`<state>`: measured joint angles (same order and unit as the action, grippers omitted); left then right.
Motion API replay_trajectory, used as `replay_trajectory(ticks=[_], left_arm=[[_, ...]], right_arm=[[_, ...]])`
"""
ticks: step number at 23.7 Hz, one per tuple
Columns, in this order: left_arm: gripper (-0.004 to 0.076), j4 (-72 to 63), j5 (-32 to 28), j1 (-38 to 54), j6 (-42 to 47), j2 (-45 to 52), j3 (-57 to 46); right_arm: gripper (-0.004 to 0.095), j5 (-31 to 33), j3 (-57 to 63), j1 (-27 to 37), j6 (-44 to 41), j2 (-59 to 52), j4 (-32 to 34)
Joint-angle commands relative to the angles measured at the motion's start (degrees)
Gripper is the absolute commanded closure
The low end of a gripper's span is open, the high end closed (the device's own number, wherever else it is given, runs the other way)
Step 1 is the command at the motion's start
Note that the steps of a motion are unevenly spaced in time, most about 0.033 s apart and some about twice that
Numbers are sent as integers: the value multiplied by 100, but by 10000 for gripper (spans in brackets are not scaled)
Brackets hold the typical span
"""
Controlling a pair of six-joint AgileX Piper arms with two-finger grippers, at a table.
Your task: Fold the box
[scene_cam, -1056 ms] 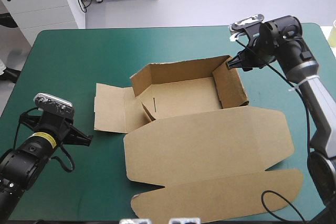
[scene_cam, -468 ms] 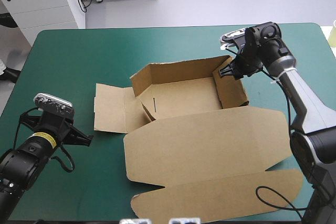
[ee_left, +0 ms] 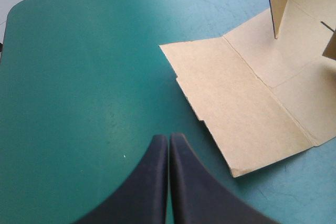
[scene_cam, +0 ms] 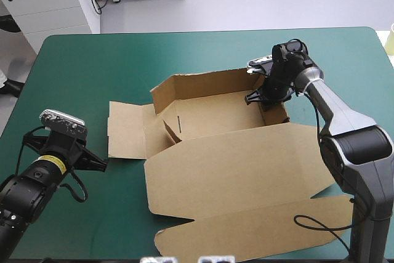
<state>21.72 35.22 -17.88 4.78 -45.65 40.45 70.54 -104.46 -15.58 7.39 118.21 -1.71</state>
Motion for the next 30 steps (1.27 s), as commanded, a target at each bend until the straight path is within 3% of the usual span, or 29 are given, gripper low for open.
replay_trajectory(ticks=[1, 5, 9, 19, 30], left_arm=[[731, 42, -266, -17, 28, 41, 168], [731, 42, -262, -17, 28, 41, 168], [731, 42, -238, -17, 28, 41, 168], [731, 174, -305, -17, 89, -39, 168], [731, 2336, -286, 305, 2216, -783, 168]], right_arm=[[683, 57, -156, 3, 65, -211, -120], [927, 93, -156, 3, -10, -211, 8], [927, 93, -156, 3, -68, -371, 134], [927, 93, -166, 3, -120, -2020, 643], [927, 93, -166, 3, -190, -3170, 928]])
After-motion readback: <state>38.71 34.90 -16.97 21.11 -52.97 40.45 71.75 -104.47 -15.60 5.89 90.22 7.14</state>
